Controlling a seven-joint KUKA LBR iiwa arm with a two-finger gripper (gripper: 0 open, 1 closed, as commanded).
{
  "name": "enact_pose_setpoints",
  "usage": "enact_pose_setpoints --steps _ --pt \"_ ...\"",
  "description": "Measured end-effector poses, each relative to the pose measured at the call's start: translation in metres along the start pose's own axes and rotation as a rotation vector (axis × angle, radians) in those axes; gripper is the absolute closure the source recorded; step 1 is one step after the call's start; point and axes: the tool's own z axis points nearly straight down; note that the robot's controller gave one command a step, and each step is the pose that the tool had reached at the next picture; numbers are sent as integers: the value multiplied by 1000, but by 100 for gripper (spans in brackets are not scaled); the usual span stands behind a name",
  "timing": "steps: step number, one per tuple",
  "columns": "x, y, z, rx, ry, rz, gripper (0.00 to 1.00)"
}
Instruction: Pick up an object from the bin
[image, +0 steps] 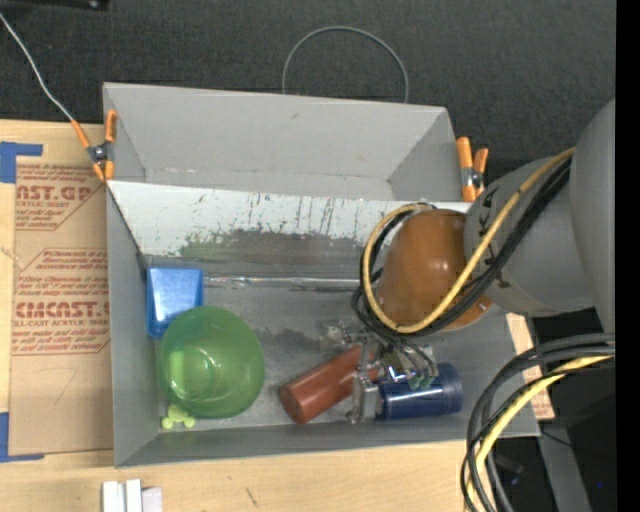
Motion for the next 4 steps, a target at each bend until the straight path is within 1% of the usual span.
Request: enact_pose_setpoints --steps 1,2,3,4 --pt "-15 -4 20 1 -7 -409 100" --pt "-15 -4 20 1 -7 -409 100" --pt "-24 -10 -64 3 -15 -351 100" --pt "-31 -6 -62 -1 -10 -316 100"
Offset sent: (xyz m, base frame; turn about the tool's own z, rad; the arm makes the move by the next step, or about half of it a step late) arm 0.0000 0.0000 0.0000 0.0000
